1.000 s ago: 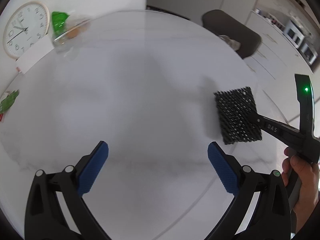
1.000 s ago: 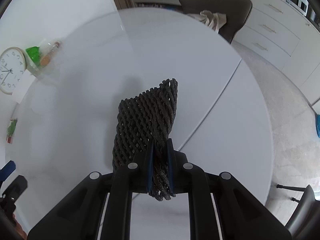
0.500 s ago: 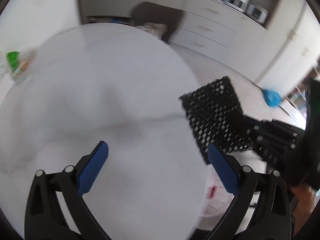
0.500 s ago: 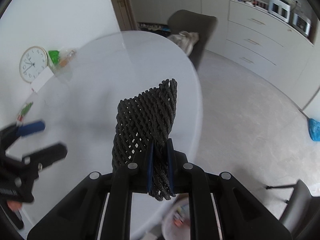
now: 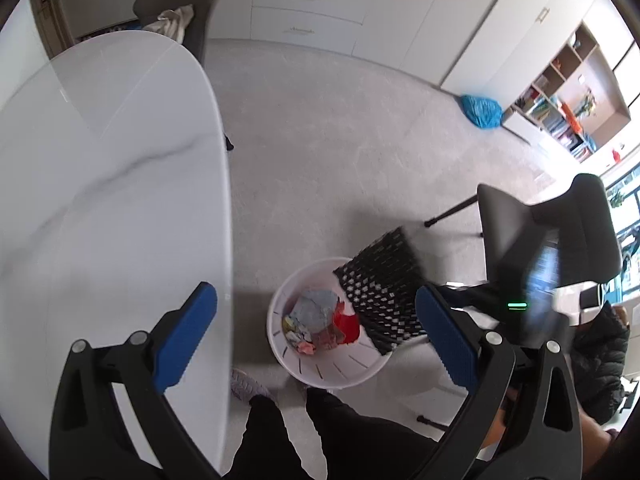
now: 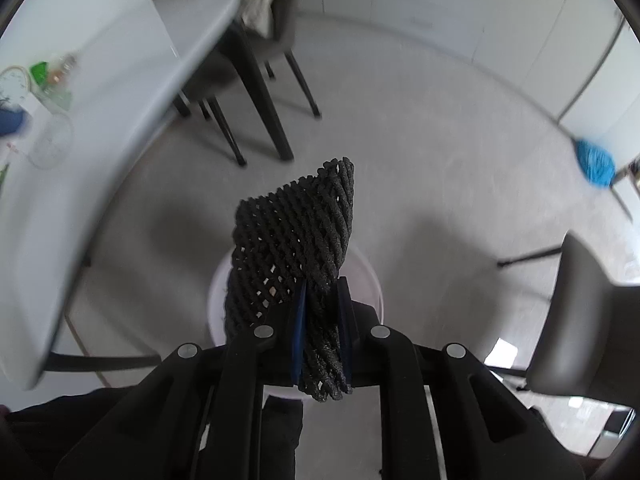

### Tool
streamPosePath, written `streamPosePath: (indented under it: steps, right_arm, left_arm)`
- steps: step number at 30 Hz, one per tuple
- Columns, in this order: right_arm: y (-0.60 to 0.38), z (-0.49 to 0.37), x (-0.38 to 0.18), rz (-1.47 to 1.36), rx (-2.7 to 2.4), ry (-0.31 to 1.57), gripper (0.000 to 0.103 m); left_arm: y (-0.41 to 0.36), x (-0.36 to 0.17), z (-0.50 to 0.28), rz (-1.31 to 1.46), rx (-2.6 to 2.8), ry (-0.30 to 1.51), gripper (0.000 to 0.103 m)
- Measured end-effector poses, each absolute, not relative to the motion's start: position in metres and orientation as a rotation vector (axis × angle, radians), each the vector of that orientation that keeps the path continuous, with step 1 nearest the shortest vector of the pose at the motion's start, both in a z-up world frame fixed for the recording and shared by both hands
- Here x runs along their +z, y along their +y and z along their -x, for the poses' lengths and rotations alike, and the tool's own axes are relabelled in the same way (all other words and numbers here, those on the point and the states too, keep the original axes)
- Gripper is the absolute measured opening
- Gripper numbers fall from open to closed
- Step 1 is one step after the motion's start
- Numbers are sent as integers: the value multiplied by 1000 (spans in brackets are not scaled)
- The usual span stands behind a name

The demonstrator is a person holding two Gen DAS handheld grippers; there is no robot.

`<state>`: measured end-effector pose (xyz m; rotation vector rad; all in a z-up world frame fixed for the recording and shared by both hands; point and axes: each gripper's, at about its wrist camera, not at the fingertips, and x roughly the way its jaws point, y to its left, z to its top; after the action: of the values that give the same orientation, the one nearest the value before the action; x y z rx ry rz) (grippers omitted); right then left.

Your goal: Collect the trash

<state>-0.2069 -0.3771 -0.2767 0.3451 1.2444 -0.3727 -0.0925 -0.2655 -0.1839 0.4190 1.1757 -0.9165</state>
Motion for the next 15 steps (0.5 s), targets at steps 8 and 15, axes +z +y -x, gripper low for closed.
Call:
streamPosePath:
  steps: [8,15]
  right_arm:
    - [-375,190,-368,-448,-333,1357,34]
    - [-367,196,-362,-425,-344,1348,83]
  left_arm:
    - [-266,-200,107,-463,-893,1204,95]
    - [-263,-205,112,-477,-893,1224,95]
